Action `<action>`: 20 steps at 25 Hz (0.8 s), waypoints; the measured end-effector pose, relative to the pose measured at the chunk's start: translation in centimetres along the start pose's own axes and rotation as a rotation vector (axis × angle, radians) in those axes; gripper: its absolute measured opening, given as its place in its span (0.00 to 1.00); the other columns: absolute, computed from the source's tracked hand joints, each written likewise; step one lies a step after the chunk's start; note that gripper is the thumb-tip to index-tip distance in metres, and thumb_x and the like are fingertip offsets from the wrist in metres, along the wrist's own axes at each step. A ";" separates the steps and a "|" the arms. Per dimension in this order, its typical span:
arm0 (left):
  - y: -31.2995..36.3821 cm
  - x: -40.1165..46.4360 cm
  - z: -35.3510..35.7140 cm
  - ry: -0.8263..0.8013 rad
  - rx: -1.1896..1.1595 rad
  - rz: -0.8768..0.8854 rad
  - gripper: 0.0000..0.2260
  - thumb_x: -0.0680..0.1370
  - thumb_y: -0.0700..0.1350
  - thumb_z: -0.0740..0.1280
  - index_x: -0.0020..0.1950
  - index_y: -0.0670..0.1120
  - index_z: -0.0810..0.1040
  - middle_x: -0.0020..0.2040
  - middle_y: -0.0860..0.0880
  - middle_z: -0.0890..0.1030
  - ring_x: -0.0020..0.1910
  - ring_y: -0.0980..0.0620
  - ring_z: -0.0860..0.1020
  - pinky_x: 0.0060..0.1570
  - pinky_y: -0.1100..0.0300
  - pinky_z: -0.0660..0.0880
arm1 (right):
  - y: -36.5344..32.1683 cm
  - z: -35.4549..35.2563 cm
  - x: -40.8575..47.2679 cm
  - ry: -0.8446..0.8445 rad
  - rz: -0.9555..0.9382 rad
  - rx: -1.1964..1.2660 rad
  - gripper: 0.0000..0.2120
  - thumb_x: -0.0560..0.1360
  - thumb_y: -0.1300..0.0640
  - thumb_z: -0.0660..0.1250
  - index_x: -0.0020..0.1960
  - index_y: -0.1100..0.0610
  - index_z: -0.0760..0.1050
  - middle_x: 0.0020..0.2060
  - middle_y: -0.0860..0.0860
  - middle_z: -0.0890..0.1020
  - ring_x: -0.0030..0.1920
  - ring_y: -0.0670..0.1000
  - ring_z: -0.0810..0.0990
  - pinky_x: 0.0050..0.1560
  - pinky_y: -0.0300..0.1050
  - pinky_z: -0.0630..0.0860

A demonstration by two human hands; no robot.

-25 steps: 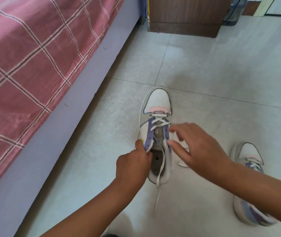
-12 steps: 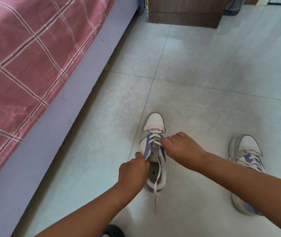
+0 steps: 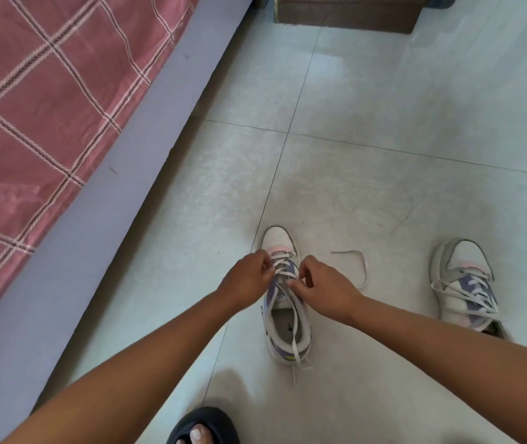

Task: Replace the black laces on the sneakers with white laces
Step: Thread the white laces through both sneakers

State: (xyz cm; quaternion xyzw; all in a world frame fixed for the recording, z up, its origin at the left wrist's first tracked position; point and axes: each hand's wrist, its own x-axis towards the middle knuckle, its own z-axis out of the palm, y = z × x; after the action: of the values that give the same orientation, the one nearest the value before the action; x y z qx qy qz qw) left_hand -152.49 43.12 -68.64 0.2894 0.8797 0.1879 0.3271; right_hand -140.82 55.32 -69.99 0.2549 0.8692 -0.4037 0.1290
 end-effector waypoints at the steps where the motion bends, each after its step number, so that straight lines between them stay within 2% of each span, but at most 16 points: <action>1: 0.2 0.6 -0.5 -0.044 -0.021 0.019 0.06 0.79 0.44 0.63 0.53 0.44 0.75 0.50 0.46 0.79 0.48 0.49 0.77 0.45 0.60 0.71 | -0.1 -0.1 0.1 -0.015 -0.003 0.007 0.14 0.76 0.42 0.62 0.47 0.51 0.64 0.33 0.44 0.72 0.32 0.45 0.70 0.34 0.42 0.66; 4: 0.9 2.0 -1.4 -0.169 0.058 0.119 0.05 0.75 0.40 0.67 0.50 0.42 0.80 0.49 0.46 0.81 0.47 0.51 0.77 0.42 0.64 0.69 | -0.5 0.1 0.1 -0.078 -0.019 -0.026 0.15 0.74 0.43 0.64 0.49 0.50 0.60 0.32 0.43 0.71 0.31 0.43 0.71 0.30 0.40 0.65; 6: 1.4 2.9 -1.8 -0.245 0.141 0.132 0.05 0.74 0.39 0.68 0.48 0.41 0.82 0.45 0.45 0.81 0.43 0.52 0.76 0.36 0.67 0.68 | -0.6 0.6 0.1 -0.083 -0.032 -0.098 0.14 0.75 0.47 0.64 0.48 0.50 0.59 0.32 0.43 0.71 0.31 0.45 0.71 0.29 0.41 0.65; 8: 2.1 3.7 -1.7 -0.299 0.243 0.099 0.03 0.73 0.40 0.68 0.40 0.41 0.80 0.38 0.45 0.78 0.39 0.51 0.75 0.30 0.67 0.66 | -0.8 1.0 0.1 -0.059 -0.035 -0.111 0.13 0.75 0.50 0.64 0.48 0.52 0.58 0.32 0.45 0.71 0.32 0.49 0.72 0.28 0.41 0.64; 10: 3.1 4.0 -1.1 -0.319 0.418 0.146 0.07 0.73 0.40 0.67 0.35 0.42 0.75 0.34 0.47 0.75 0.39 0.48 0.75 0.32 0.63 0.68 | -0.9 1.0 0.1 -0.037 -0.035 -0.109 0.13 0.75 0.51 0.64 0.49 0.53 0.60 0.35 0.48 0.74 0.35 0.52 0.73 0.30 0.43 0.64; 11: 3.3 3.8 -0.7 -0.300 0.522 0.200 0.04 0.73 0.39 0.67 0.38 0.43 0.75 0.36 0.46 0.76 0.40 0.46 0.77 0.35 0.60 0.69 | -0.9 0.9 0.0 -0.025 -0.033 -0.117 0.13 0.76 0.50 0.63 0.50 0.54 0.61 0.37 0.50 0.76 0.35 0.52 0.73 0.32 0.44 0.66; 12: 3.3 3.4 -0.3 -0.240 0.612 0.275 0.03 0.74 0.39 0.66 0.46 0.42 0.76 0.42 0.44 0.79 0.43 0.45 0.79 0.38 0.58 0.70 | -0.9 0.8 0.1 -0.015 -0.028 -0.125 0.12 0.76 0.50 0.63 0.51 0.55 0.63 0.38 0.51 0.77 0.35 0.52 0.73 0.33 0.44 0.66; 14: 1.9 2.5 0.6 -0.112 0.710 0.391 0.14 0.77 0.40 0.63 0.62 0.40 0.70 0.53 0.42 0.79 0.47 0.43 0.80 0.41 0.57 0.70 | -0.8 0.4 0.1 -0.005 -0.016 -0.108 0.10 0.76 0.51 0.63 0.48 0.55 0.63 0.35 0.50 0.75 0.35 0.53 0.73 0.30 0.43 0.64; 16: -0.2 1.7 1.1 -0.048 0.568 0.437 0.13 0.80 0.44 0.60 0.63 0.43 0.68 0.52 0.43 0.78 0.44 0.46 0.78 0.41 0.59 0.70 | -0.8 0.2 0.1 -0.006 -0.005 -0.084 0.11 0.75 0.52 0.63 0.45 0.54 0.61 0.32 0.48 0.72 0.34 0.53 0.71 0.30 0.44 0.63; 18: -1.6 1.1 1.2 -0.043 0.117 0.275 0.04 0.81 0.44 0.59 0.53 0.46 0.71 0.43 0.49 0.78 0.38 0.51 0.76 0.37 0.60 0.71 | -0.8 0.3 0.1 -0.013 -0.002 -0.101 0.11 0.75 0.52 0.63 0.45 0.54 0.61 0.32 0.48 0.72 0.34 0.53 0.71 0.34 0.45 0.64; 20: -2.3 0.9 1.1 -0.052 -0.286 0.122 0.04 0.79 0.40 0.62 0.46 0.47 0.73 0.35 0.51 0.78 0.32 0.55 0.77 0.33 0.62 0.76 | -0.8 0.4 0.1 -0.016 -0.006 -0.105 0.10 0.75 0.52 0.63 0.45 0.54 0.62 0.31 0.47 0.71 0.33 0.52 0.70 0.36 0.45 0.65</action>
State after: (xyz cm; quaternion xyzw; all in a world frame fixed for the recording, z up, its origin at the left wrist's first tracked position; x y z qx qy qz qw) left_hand -153.19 42.06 -71.06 0.2976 0.8160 0.3233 0.3756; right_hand -141.29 54.61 -69.80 0.2418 0.8888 -0.3601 0.1480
